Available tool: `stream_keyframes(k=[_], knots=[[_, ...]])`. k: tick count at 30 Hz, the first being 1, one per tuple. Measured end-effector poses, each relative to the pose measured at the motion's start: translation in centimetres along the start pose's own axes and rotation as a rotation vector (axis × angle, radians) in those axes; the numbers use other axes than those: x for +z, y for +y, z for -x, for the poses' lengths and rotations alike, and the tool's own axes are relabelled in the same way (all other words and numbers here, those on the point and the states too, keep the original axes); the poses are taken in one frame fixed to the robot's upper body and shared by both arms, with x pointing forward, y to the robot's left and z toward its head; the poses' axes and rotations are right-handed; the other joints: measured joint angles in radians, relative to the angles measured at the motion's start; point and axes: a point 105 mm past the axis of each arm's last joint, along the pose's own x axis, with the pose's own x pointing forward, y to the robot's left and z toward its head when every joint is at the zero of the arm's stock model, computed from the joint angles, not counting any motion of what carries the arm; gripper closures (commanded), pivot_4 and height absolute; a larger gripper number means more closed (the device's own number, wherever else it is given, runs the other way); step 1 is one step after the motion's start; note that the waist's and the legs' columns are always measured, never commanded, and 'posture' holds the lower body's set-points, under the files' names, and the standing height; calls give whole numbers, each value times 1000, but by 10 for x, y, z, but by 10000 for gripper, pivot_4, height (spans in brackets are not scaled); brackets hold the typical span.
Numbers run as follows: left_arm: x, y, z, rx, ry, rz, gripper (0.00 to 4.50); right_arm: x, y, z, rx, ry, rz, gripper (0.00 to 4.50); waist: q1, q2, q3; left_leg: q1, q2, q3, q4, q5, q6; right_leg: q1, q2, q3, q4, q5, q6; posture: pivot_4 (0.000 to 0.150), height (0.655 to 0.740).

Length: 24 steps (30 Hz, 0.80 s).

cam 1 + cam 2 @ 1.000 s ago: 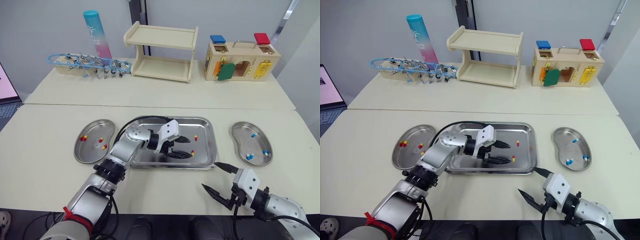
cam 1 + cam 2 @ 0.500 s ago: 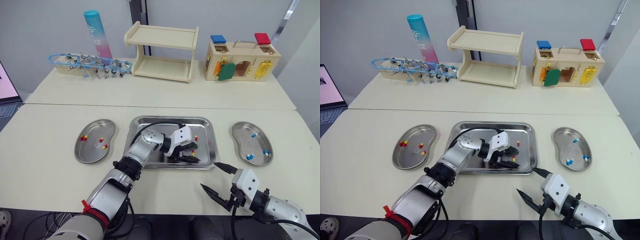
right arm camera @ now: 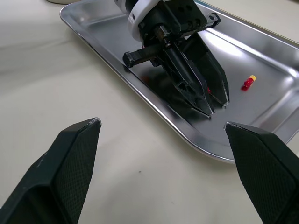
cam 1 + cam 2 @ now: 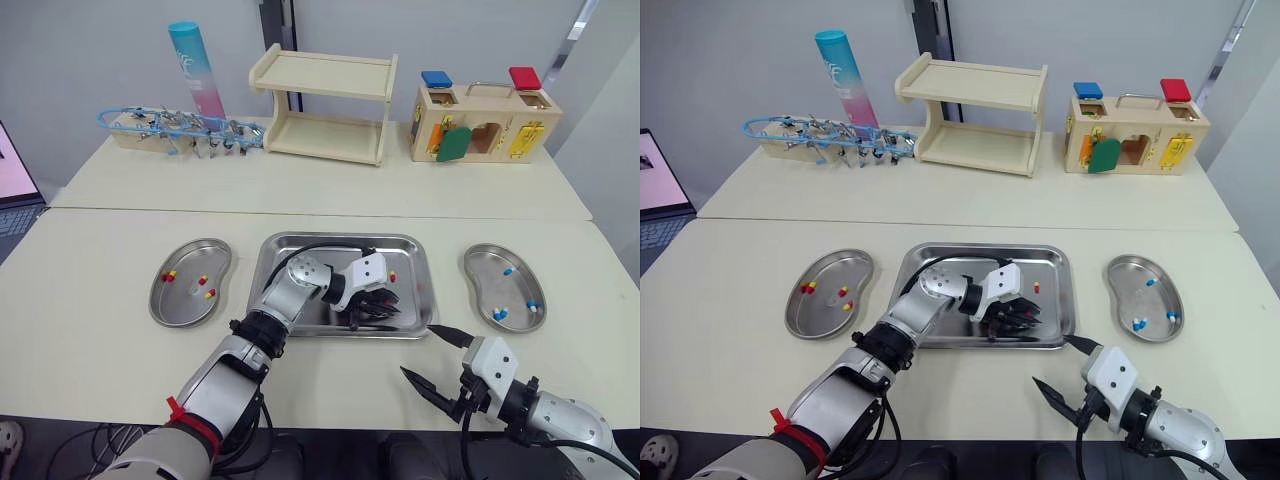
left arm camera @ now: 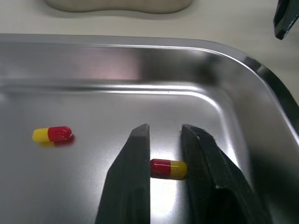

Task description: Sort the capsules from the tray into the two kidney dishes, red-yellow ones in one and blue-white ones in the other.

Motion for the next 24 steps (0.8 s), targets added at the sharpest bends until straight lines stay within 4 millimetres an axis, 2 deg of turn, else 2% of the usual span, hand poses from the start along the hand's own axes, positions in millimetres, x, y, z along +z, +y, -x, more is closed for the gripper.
stream_keyframes(k=[13,15,19,21,24], knots=[[2,1,9,16,-4,21,40195,8,-5,-5,1,-26,28,0,-1,0,0,0,0,0,0,0,0,-1,0,0,0,0,0,1500,7400],[7,2,18,36,-21,20,40196,9,-4,-5,17,-28,33,0,-1,0,0,-1,0,0,0,0,0,-1,0,0,0,0,0,1500,7400],[30,7,48,107,-64,-38,40197,14,-6,-8,48,-45,51,0,-1,0,0,-1,0,0,0,0,0,-1,0,0,0,0,0,1500,7400],[39,3,64,142,-91,-45,40198,18,-5,-10,82,-62,57,0,-3,0,0,-1,0,0,0,0,0,-1,0,0,0,0,0,1500,7400],[41,-5,87,204,-112,-4,40199,20,-4,-13,137,-68,75,0,-3,0,0,0,0,-1,0,0,0,-1,0,0,0,0,0,1500,7400]])
